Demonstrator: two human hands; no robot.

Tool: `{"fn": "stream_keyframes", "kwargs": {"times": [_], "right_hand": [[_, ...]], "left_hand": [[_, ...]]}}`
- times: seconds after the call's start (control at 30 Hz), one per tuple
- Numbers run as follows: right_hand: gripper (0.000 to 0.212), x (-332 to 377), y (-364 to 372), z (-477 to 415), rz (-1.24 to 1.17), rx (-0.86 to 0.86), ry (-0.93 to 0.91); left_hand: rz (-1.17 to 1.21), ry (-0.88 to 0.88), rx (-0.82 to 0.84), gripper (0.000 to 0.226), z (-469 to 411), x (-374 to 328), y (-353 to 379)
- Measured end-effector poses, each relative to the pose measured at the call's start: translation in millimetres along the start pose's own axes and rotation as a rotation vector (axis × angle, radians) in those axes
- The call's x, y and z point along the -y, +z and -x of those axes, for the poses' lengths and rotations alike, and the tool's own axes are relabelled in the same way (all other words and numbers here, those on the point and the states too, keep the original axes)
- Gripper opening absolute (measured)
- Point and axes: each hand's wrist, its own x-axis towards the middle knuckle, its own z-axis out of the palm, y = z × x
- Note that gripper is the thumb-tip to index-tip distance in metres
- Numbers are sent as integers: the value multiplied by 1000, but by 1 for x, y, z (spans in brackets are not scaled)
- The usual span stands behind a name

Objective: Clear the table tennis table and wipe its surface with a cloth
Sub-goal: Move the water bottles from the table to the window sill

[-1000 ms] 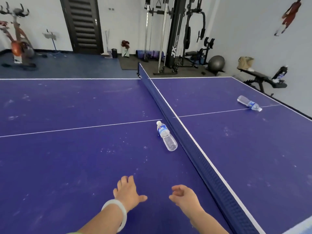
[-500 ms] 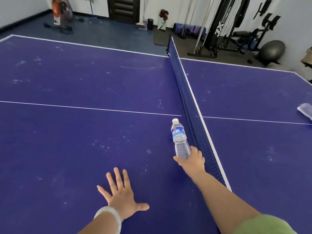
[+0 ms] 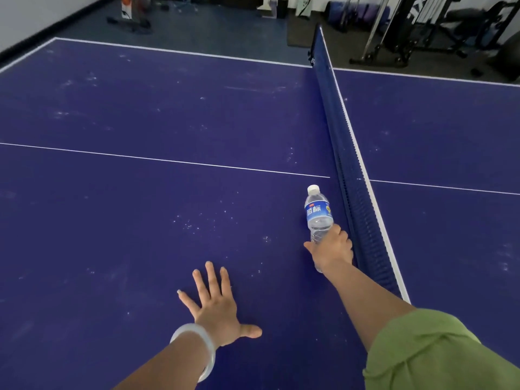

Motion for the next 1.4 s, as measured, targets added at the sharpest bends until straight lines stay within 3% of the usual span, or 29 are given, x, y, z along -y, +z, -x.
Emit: {"fn": "stream_keyframes", "kwargs": {"times": [0.1,0.2,0.43,0.53,0.63,0.7,0.83,0.97,1.23,1.4], "right_hand": [[77,-10,4,27,-92,38,13],[64,-30,8,70,-374,70,99],[38,-70,2,198,-830,-53,348],[39,-86,-9,255,-913,-130,402],[43,-96,-16,317,-1011,-212,444],[45,-105,-18,358,-1074,-256,489],[47,-131,-15,438,-1128,-268,603],[52,-159,-1,518,-1147,-365,725],[51,-209,29,698,-1190,-659,960],[46,-219,59,847,-1198,-846,1100]], "left_hand": [[-9,-14,-3,154,0,0,1],[-20,-14,0,155,1,1,0],[-39,91,-6,148,18,11,-21],[-3,230,10,124,30,25,-36],[10,430,-175,86,54,40,-31],[23,566,-210,70,76,41,-18],[38,821,10,57,130,28,20],[-92,1020,136,53,186,11,63],[-379,1300,278,48,323,0,165],[-548,1465,366,45,433,38,254]]}}
